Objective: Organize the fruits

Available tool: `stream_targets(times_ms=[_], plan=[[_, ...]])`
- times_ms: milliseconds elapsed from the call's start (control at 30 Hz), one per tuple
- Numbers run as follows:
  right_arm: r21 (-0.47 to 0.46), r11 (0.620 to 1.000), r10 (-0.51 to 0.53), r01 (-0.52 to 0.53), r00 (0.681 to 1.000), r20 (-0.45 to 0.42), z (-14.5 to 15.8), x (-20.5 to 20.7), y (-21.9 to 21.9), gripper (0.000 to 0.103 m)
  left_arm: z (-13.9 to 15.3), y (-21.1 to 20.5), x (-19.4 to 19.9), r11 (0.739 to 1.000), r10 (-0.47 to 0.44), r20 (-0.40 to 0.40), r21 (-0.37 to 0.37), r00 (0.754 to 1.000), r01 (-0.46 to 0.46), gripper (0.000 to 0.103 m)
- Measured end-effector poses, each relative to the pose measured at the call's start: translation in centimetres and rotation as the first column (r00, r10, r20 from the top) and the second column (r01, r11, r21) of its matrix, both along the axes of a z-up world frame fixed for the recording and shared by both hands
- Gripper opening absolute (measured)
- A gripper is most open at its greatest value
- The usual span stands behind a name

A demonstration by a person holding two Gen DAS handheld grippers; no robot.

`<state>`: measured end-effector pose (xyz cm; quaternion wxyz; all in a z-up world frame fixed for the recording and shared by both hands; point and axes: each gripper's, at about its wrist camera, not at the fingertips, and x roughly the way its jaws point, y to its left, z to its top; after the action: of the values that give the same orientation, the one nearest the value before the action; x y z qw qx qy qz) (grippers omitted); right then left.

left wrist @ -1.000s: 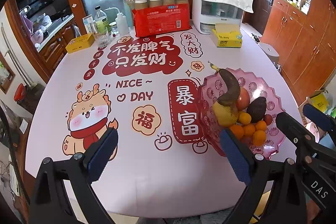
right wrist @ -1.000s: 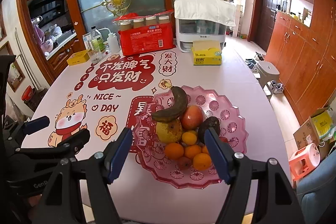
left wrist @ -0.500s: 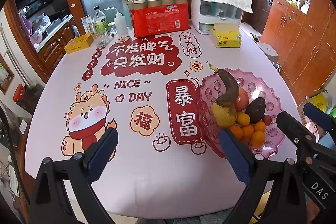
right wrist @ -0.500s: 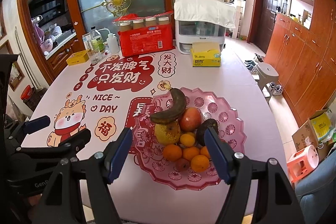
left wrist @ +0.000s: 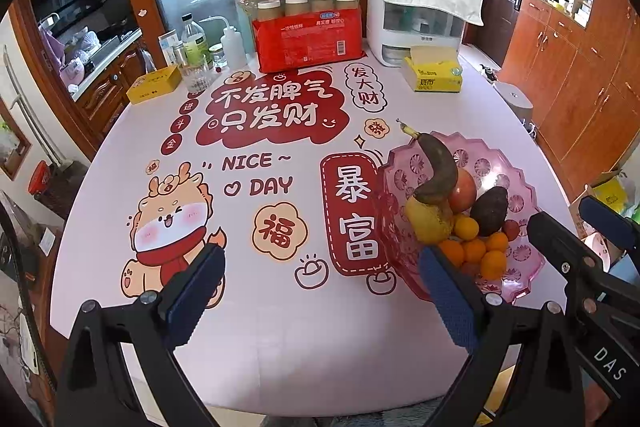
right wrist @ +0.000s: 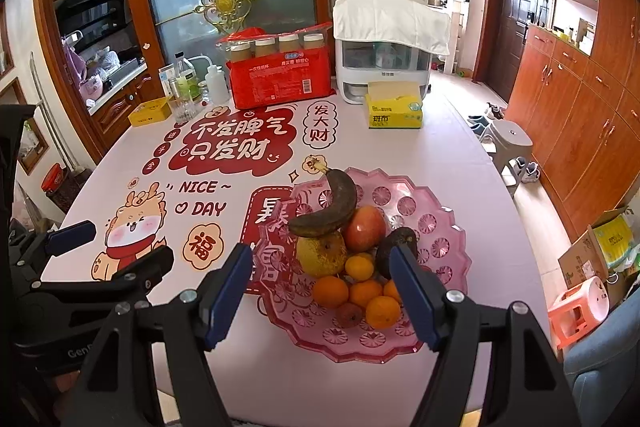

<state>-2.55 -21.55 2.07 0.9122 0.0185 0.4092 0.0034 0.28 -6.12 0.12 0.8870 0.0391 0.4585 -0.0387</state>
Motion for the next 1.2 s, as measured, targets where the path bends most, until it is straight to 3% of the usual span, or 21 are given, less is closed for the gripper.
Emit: stream_targets(times_ms=[1200], plan=[[0.009, 1.000, 0.024, -0.024, 1.000, 0.013, 0.67, -0.43, 0.26, 0.072, 0.42, 0.36, -0.89, 1.000, 0.022, 0.011, 0.003, 1.000, -0.022, 0.097]])
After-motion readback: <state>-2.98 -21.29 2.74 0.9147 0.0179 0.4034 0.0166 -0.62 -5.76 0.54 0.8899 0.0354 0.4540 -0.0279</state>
